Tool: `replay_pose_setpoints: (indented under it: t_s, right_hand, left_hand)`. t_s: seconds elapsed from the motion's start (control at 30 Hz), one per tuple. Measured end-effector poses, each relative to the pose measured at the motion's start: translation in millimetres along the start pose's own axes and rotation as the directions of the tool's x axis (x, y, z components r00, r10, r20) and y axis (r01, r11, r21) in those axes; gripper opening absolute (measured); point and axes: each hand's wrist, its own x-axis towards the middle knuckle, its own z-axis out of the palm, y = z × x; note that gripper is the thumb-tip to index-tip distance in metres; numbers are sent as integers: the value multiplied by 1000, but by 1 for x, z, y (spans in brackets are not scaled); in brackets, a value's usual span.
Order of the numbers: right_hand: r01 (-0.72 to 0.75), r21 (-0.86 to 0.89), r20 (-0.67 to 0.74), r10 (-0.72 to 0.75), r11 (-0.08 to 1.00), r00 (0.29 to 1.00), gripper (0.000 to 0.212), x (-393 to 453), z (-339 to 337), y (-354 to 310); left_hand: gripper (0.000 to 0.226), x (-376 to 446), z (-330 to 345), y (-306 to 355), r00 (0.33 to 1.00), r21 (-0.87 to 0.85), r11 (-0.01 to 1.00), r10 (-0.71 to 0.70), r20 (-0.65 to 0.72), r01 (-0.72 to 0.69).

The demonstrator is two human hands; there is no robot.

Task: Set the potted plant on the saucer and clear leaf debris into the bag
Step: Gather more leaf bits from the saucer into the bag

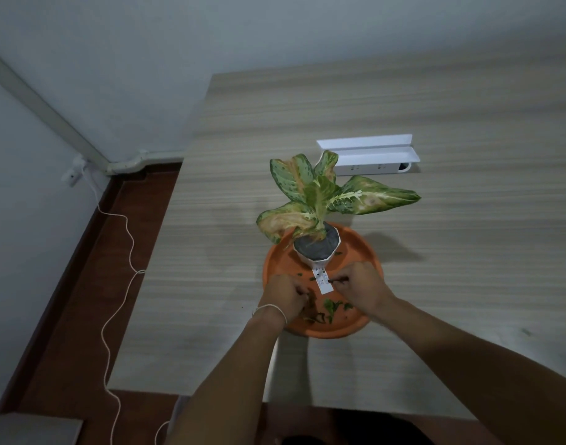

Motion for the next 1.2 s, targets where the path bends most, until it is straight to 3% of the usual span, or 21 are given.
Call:
replay_pose_setpoints:
  t_s: [0.23,0.53,0.77,0.97,1.2]
  right_hand:
    - [13,-30,69,-11,999,998,19,2,24,-39]
    - [185,-67,145,-174,980,974,19,-1,86,-139]
    - [358,-54,278,-331,932,902,16,-17,177,-240]
    - [486,2,430,-439,874,789,15,-51,264,-322]
    - [524,23,578,-439,851,688,16,-87,337,-354]
  left_hand:
    - [12,-25,-26,-42,984,-119,987,-124,-130,108]
    - [11,-104,-76,-143,887,-336,903,-368,-278,269]
    - [11,-201,-105,-248,766,-465,807,-544,-343,365]
    - [13,-285,-101,-326,584,-601,639,-744,-325,480]
    - [18,-326,-82,-365,494,-696,504,-835,-242,511]
